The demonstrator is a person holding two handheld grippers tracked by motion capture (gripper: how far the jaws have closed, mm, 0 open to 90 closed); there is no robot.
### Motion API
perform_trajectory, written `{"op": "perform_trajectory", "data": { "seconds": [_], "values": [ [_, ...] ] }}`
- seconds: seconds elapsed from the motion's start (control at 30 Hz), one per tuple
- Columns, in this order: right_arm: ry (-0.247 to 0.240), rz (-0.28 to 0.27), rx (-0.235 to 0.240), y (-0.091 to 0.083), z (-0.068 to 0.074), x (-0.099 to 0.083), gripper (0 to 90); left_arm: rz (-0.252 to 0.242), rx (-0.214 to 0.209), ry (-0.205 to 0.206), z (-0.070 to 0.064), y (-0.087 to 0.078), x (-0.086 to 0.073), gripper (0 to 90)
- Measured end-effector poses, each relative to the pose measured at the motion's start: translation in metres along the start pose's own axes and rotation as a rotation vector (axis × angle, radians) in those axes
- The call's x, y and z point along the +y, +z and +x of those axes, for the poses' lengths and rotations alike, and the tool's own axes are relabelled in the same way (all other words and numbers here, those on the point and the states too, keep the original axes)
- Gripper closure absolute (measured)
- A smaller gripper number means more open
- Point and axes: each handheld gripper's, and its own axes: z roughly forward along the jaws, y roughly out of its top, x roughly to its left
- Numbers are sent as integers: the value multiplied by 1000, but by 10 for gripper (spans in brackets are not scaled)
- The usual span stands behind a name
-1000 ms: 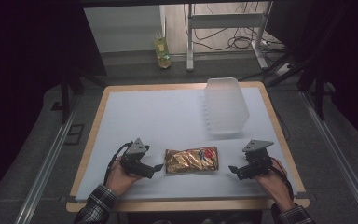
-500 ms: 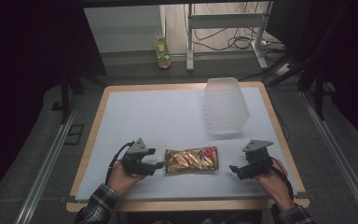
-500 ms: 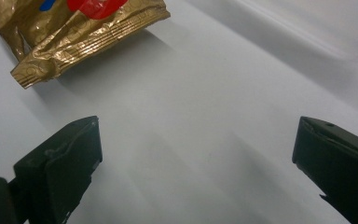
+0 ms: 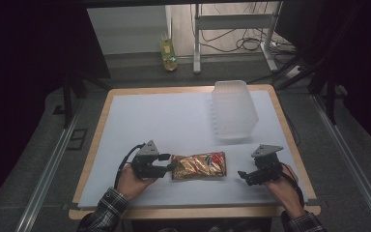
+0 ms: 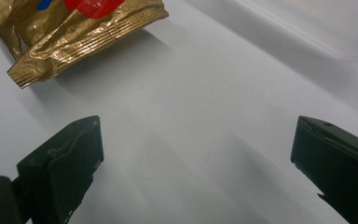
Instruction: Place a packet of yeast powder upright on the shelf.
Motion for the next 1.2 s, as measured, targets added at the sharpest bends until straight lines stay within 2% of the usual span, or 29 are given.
{"op": "perform_trajectory", "data": {
  "seconds": [0.2, 0.3, 0.53, 0.67, 0.83, 0.87, 1.07, 1.2],
  "values": [
    [-3, -4, -1, 0, 1, 1, 25, -8, 7, 26, -4, 6, 5, 631],
    [-7, 0, -2, 0, 1, 1, 25, -11, 5, 21, -3, 10, 5, 699],
    [-9, 3, -3, 1, 2, 1, 26, 3, 24, 34, -4, 23, 9, 894],
    [-14, 3, 0, 1, 3, 1, 27, 28, 24, 47, -5, 33, 8, 894],
    [-16, -3, 1, 2, 3, 1, 27, 44, 4, 43, -3, 42, 3, 895],
    [-16, -5, 1, 2, 3, 1, 27, 51, 14, 48, -3, 43, 2, 895],
    [-25, -3, 11, 2, 3, 2, 27, 77, 24, 45, -2, 41, -2, 899],
    [-16, -7, 16, 0, 3, 2, 27, 71, 21, 46, -3, 38, -7, 900]
  ]
}}
